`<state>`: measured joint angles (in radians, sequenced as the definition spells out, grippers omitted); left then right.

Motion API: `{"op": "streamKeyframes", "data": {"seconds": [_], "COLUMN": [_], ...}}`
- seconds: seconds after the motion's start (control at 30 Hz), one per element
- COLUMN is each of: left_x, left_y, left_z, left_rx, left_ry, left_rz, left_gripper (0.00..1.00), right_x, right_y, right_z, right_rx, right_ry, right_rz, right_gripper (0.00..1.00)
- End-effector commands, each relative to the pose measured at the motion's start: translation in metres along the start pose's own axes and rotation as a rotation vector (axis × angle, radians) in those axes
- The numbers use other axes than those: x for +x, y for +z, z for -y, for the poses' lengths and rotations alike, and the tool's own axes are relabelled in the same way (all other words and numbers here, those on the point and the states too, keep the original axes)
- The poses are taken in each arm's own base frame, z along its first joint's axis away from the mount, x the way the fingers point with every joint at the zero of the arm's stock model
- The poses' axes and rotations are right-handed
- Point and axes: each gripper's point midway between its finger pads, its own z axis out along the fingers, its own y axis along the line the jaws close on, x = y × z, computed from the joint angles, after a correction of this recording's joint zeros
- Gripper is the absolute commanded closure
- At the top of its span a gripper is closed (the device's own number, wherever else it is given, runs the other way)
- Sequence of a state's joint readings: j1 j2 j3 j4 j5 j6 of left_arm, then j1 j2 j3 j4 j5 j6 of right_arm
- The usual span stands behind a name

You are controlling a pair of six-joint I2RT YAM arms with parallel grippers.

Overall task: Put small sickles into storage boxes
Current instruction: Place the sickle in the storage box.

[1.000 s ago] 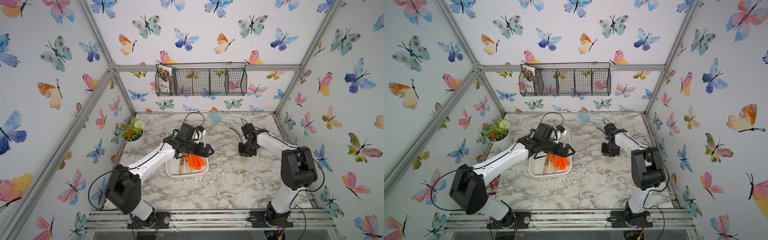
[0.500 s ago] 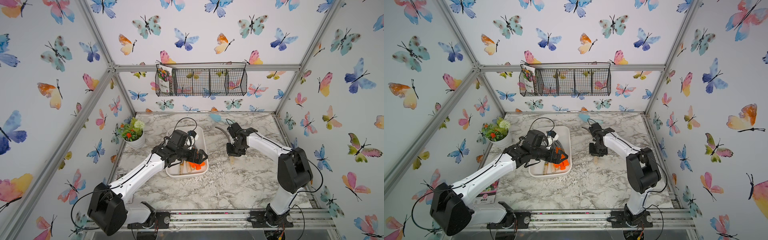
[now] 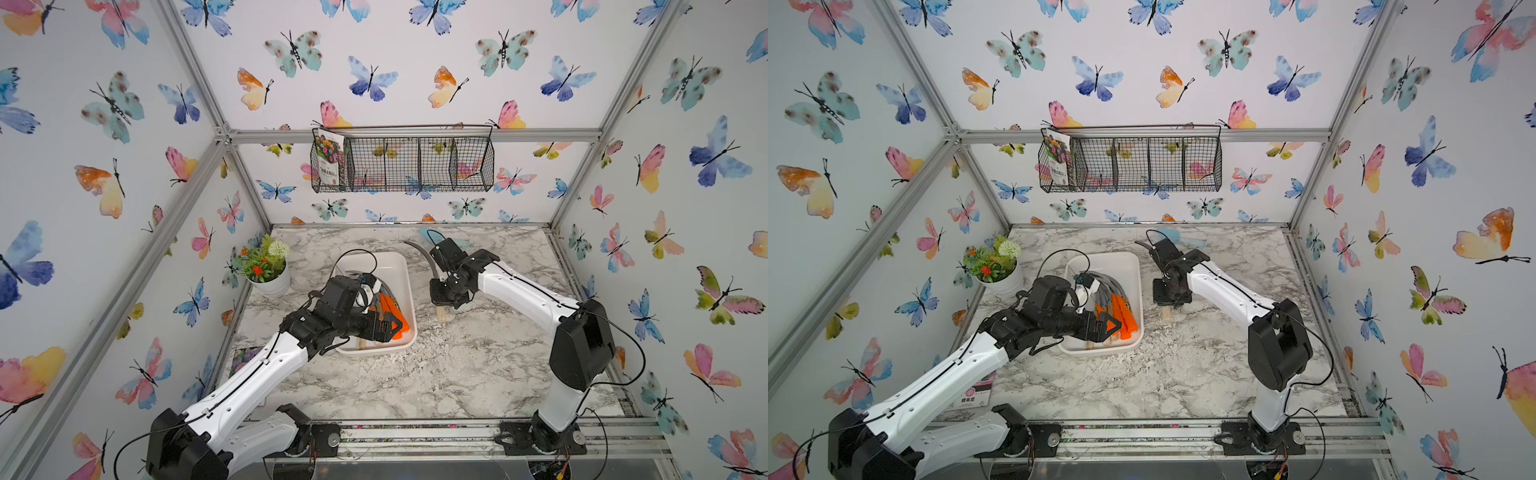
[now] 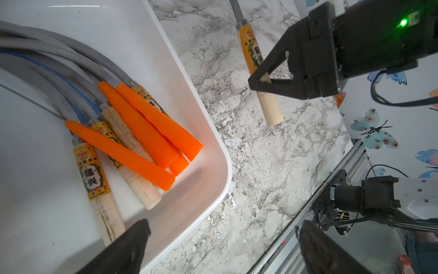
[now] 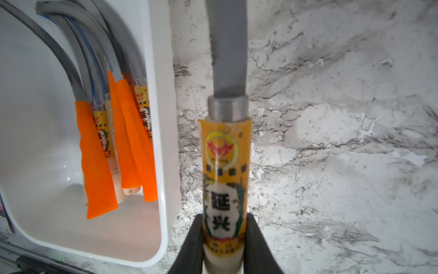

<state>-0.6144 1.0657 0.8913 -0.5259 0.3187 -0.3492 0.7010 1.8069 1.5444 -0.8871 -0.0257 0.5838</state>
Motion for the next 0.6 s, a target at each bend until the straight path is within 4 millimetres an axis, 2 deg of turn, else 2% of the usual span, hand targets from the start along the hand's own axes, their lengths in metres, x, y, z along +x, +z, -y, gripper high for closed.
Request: {"op": "streamKeyframes", "data": {"seconds": [0.0,0.4,0.57], "left_x": [0.006,0.028,0.03], "left_y": [-0.011,-0.034,-0.042], "left_z": [-0.009,-0.021,-0.027], "left_rx": [-0.05,-0.106,-0.129], "left_ry": [-0.022,-0.075,-0.11], "left_rz": [0.009,0.035,0.078], "left_gripper": [0.02,0.02,0.01], "right_x": [0.004,0.006,0.012], "right_y": [0.005,0.016,0.03], "right_z": [-0.014,-0.083,-0.1], "right_rx": [0.015,-0.08,-0.098], "right_ry": [-0.014,-0.097,-0.125], "right_rz": [-0.023,-0.038,-0.066], "right_gripper": [0.9,0.9,0.9]}}
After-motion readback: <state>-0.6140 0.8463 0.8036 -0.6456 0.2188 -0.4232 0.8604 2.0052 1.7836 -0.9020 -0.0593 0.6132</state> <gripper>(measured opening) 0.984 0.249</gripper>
